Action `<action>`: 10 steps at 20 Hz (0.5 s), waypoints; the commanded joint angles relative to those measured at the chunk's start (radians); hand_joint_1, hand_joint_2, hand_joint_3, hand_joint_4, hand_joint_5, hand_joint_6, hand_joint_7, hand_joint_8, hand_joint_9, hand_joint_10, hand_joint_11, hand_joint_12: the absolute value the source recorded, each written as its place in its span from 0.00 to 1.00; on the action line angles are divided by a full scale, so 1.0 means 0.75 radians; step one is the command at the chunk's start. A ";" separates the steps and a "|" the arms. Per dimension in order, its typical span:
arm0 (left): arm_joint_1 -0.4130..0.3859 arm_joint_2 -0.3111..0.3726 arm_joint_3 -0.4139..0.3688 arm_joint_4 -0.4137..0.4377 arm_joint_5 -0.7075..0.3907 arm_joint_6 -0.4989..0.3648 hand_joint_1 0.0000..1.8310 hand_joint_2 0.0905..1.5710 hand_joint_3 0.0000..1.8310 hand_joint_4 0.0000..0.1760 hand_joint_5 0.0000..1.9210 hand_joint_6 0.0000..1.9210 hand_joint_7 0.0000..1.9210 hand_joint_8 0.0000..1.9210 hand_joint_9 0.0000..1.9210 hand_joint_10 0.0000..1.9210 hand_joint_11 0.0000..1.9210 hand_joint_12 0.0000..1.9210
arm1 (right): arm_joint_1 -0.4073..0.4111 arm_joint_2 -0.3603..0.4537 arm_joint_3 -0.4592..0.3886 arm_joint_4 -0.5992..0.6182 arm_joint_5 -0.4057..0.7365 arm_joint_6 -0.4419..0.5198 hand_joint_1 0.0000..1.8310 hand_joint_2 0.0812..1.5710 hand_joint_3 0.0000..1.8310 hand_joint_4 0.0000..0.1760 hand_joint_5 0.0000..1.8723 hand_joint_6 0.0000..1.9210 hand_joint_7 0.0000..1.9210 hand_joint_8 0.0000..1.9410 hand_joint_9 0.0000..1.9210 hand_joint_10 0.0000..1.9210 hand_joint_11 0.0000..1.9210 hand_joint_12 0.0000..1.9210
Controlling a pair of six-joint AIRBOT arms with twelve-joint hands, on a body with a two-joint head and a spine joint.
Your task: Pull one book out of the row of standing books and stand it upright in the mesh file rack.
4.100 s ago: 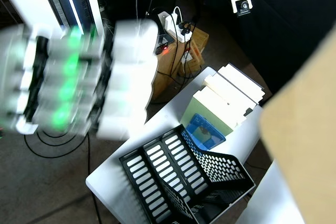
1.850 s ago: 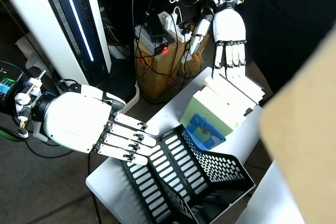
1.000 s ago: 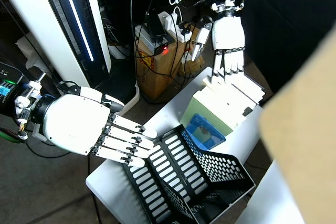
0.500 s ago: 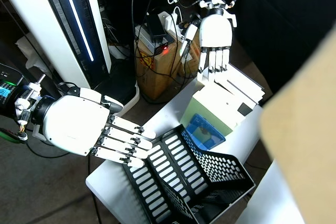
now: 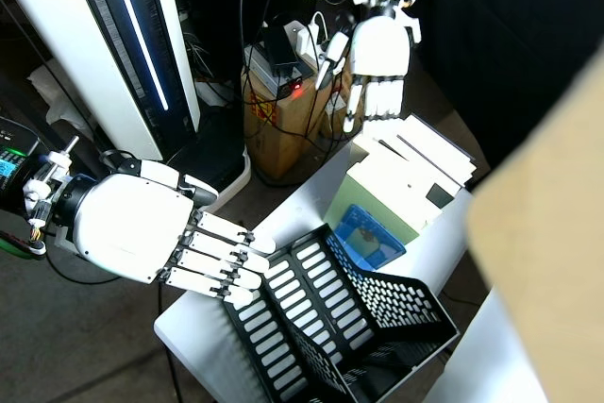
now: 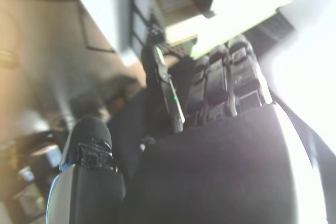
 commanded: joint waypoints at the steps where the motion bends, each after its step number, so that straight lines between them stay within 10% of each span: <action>1: -0.002 0.009 -0.004 -0.011 -0.145 0.002 0.00 0.75 0.00 0.55 0.21 0.00 0.00 0.00 0.00 0.00 0.00 0.00 | 0.002 0.002 0.009 -0.004 0.152 0.007 0.18 0.82 0.00 0.00 0.00 0.00 0.00 0.00 0.00 0.00 0.00 0.00; 10: -0.040 -0.067 0.046 -0.116 -0.056 0.162 0.00 0.73 0.00 0.55 0.22 0.02 0.00 0.00 0.00 0.00 0.00 0.00 | 0.000 -0.005 0.009 0.002 0.152 0.010 0.19 0.82 0.00 0.00 0.00 0.00 0.00 0.00 0.00 0.00 0.00 0.00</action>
